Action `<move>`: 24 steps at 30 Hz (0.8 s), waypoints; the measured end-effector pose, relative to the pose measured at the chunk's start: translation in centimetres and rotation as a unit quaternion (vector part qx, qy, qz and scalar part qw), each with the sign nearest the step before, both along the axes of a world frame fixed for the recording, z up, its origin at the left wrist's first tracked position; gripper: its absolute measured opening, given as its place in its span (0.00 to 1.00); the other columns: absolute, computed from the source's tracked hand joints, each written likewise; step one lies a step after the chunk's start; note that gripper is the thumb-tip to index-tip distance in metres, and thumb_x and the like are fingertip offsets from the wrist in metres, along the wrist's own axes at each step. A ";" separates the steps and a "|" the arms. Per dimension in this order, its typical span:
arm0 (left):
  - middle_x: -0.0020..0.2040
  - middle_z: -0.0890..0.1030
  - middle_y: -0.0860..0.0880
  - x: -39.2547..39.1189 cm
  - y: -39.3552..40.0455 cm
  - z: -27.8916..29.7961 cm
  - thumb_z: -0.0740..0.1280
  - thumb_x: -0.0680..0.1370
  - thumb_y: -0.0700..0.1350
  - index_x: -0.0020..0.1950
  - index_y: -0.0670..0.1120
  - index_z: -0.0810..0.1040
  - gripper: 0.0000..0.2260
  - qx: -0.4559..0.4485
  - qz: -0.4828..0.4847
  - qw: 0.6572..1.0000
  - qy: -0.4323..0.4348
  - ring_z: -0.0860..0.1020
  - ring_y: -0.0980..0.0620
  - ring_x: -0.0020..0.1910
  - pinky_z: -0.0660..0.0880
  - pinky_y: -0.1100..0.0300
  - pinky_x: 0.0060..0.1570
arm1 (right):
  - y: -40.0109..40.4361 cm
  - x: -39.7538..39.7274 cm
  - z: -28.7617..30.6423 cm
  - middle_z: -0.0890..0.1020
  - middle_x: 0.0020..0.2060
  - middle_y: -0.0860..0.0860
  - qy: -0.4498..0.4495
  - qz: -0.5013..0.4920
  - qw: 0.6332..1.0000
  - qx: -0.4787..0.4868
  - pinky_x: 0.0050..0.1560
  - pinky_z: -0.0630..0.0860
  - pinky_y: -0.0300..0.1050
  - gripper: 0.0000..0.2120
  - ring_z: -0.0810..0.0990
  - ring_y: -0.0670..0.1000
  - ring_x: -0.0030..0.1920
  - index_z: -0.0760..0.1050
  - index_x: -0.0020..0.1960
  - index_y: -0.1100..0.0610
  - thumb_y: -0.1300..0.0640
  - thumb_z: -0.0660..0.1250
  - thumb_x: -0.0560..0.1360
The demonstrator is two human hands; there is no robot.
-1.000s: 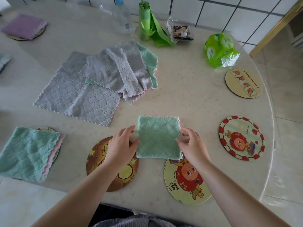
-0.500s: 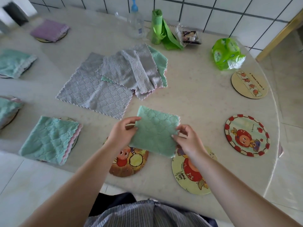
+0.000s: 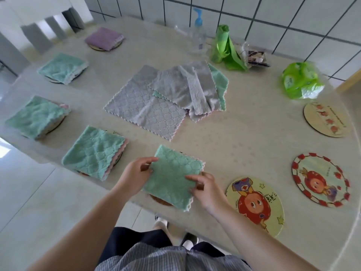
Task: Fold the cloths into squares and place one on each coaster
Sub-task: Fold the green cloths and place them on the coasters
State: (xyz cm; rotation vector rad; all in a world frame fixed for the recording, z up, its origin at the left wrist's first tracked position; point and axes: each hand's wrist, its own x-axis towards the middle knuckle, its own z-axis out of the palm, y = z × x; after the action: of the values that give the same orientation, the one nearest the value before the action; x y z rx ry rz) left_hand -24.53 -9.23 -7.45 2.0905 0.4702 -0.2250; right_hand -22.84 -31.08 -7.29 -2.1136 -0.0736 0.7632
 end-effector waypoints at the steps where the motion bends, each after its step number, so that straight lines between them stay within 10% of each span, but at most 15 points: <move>1: 0.56 0.77 0.47 0.0 0.0 -0.3 0.63 0.74 0.32 0.57 0.49 0.79 0.17 0.033 -0.019 0.999 0.000 0.77 0.50 0.53 0.71 0.60 0.54 | 0.0 -0.1 -0.1 0.66 0.59 0.46 -0.016 0.002 1.000 -0.014 0.59 0.63 0.32 0.19 0.70 0.48 0.61 0.75 0.61 0.47 0.63 0.66 0.74; 9: 0.66 0.74 0.52 -1.5 -1.1 -1.1 0.64 0.73 0.47 0.63 0.51 0.76 0.18 0.301 -0.243 0.906 -0.172 0.68 0.49 0.68 0.68 0.44 0.62 | 0.2 -1.2 0.0 0.51 0.75 0.46 -0.243 0.130 0.950 -0.147 0.72 0.42 0.49 0.20 0.45 0.48 0.75 0.67 0.67 0.45 0.48 0.62 0.76; 12: 0.75 0.56 0.55 -1.5 -1.2 -1.5 0.50 0.73 0.59 0.73 0.54 0.62 0.28 0.318 -0.327 0.887 -0.072 0.47 0.55 0.73 0.46 0.46 0.72 | 0.5 -1.3 -0.8 0.49 0.76 0.47 -0.226 0.183 0.943 -0.162 0.74 0.40 0.55 0.17 0.42 0.46 0.75 0.67 0.65 0.47 0.46 0.60 0.77; 15: 0.75 0.44 0.59 -1.6 -0.3 -2.1 0.56 0.77 0.59 0.75 0.58 0.51 0.28 0.313 -0.344 0.885 -0.022 0.36 0.59 0.71 0.39 0.42 0.72 | 0.2 -1.1 -1.4 0.49 0.76 0.46 -0.210 0.202 0.939 -0.183 0.74 0.41 0.56 0.17 0.43 0.45 0.75 0.67 0.64 0.45 0.43 0.59 0.76; 24: 0.64 0.73 0.59 4.0 4.3 0.9 0.59 0.79 0.50 0.65 0.56 0.72 0.15 0.199 -0.270 0.941 -0.046 0.70 0.60 0.64 0.56 0.56 0.70 | 2.7 3.9 1.1 0.78 0.54 0.42 -0.209 0.125 0.955 -0.169 0.65 0.66 0.51 0.09 0.74 0.44 0.56 0.78 0.53 0.45 0.47 0.65 0.74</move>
State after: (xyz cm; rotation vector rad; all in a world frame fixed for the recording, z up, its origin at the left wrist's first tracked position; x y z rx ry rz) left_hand -20.57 -4.94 -6.53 2.5847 -0.1435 -0.3719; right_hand -18.98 -28.40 -6.16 -2.6021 -0.4766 0.4804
